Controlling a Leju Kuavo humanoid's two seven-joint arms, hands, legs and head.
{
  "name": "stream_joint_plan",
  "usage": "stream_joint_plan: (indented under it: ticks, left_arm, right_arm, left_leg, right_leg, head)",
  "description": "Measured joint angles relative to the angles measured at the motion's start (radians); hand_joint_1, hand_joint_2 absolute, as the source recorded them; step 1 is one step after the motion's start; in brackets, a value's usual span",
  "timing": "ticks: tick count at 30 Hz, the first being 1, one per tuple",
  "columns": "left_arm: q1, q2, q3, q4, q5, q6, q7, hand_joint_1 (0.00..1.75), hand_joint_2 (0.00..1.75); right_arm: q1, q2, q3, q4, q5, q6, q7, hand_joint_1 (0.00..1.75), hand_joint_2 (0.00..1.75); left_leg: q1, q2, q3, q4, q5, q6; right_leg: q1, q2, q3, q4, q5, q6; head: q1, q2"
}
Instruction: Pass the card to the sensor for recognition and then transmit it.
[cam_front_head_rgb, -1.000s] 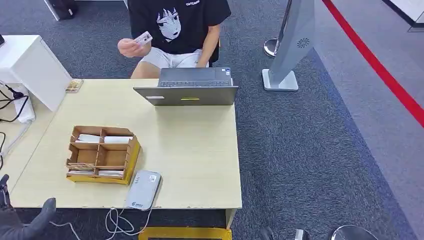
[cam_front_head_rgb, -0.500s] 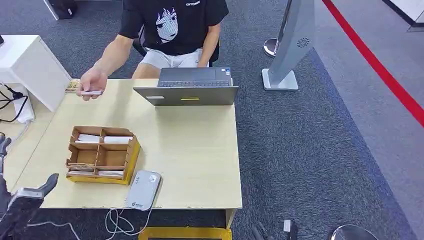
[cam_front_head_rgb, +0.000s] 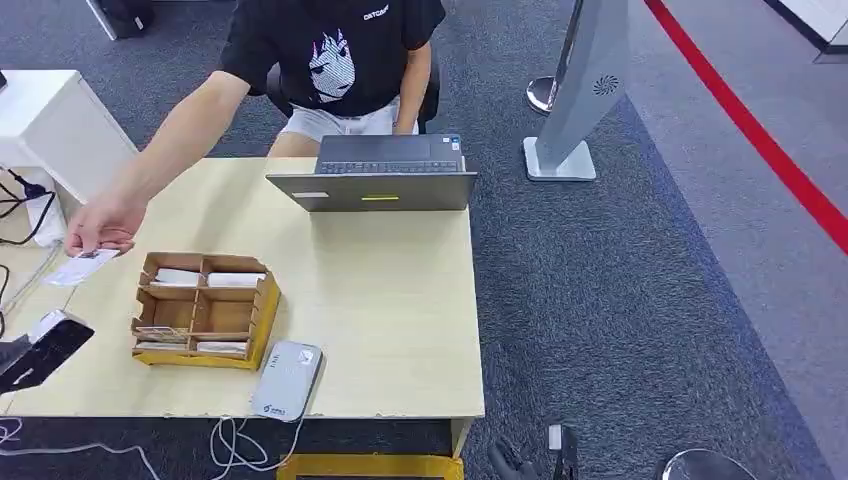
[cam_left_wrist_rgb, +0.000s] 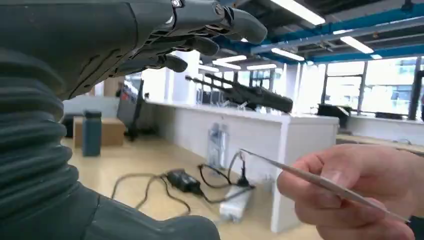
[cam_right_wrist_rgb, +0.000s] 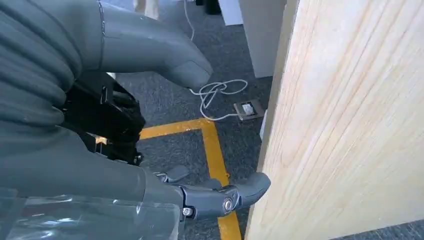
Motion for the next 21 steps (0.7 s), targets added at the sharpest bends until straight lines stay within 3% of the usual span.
stream_joint_plan:
  ticks: [3,4,11,21]
  left_arm:
    - [-0.047,0.034,-0.019,0.040,-0.077,0.044,0.026,0.00,1.75]
    - [-0.064,0.043,-0.027,0.051,-0.102,0.059,0.034,1.71,1.75]
    - [-0.145,0.088,-0.069,0.102,-0.225,0.188,0.077,1.75,1.75]
    - [-0.161,0.096,-0.086,0.123,-0.234,0.242,0.078,1.75,1.75]
  right_arm:
    - [-0.003,0.000,0.019,0.000,0.000,-0.011,0.000,0.00,1.75]
    - [-0.004,0.000,0.024,0.000,0.000,-0.014,0.000,0.00,1.75]
    - [-0.007,0.001,0.066,0.002,-0.010,-0.048,-0.005,0.00,1.75]
    - [-0.007,0.002,0.090,0.003,-0.019,-0.062,-0.010,0.00,1.75]
  left_leg:
    - [0.000,0.000,0.000,0.000,0.000,0.000]
    - [0.000,0.000,0.000,0.000,0.000,0.000]
    - [0.000,0.000,0.000,0.000,0.000,0.000]
    - [0.000,0.000,0.000,0.000,0.000,0.000]
  right_leg:
    - [0.000,0.000,0.000,0.000,0.000,0.000]
    - [0.000,0.000,0.000,0.000,0.000,0.000]
    - [0.000,0.000,0.000,0.000,0.000,0.000]
    - [0.000,0.000,0.000,0.000,0.000,0.000]
  head:
    - [0.000,0.000]
    - [0.000,0.000]
    - [0.000,0.000]
    - [0.000,0.000]
